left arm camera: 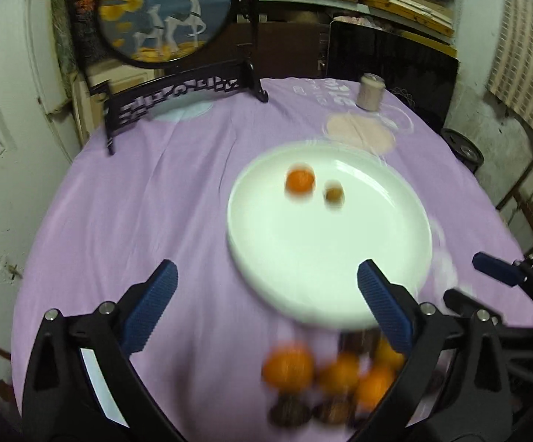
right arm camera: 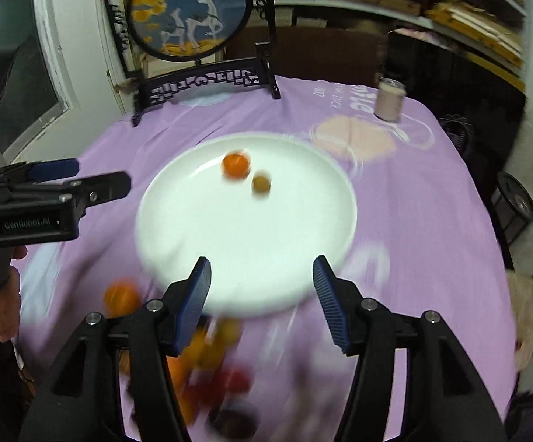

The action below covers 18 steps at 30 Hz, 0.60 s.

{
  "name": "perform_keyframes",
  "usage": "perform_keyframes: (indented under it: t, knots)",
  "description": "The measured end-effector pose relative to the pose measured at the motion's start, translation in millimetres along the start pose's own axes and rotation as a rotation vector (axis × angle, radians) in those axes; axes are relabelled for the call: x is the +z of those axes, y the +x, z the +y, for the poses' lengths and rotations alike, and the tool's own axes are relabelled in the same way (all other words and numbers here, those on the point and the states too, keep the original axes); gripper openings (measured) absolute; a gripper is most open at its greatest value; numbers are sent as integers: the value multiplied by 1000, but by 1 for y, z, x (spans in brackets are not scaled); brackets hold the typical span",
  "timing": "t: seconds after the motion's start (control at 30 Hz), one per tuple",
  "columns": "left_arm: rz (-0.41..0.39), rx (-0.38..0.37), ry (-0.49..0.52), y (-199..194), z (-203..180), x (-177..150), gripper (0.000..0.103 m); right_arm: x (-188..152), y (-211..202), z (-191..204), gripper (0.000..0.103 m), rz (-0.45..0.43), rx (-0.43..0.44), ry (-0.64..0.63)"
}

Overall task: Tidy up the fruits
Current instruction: 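Place the yellow fruit on the plate with the right tool while the left tool places a mandarin, then grasp a mangosteen with each tool from the fruit cluster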

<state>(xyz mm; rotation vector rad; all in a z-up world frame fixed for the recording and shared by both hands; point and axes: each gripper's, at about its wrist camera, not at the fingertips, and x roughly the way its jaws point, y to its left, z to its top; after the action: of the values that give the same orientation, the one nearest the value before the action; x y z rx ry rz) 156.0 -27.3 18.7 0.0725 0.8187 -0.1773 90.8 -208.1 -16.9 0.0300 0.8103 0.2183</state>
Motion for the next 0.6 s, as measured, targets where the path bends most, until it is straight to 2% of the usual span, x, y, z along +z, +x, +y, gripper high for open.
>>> perform_keyframes:
  t: [0.07,0.1,0.17,0.33,0.6]
  knots:
    - [-20,-38,-2,-24,-1,-44,100,-29,-19,4,58,-21,24,42]
    - [-22,-46,1,-28,-1,-56,100,-36,-25,5,58,-28,23,55]
    - [-18,-24,17,-39,-2,-81,100,-43,-37,5,58,-33,8,64]
    - [-23,26,32,-47,2,-101,100,-48,-51,3,58,-47,-56,54]
    - [38,60,24,-38,21,-122,100,-90,-23,2,58,86,-84,28]
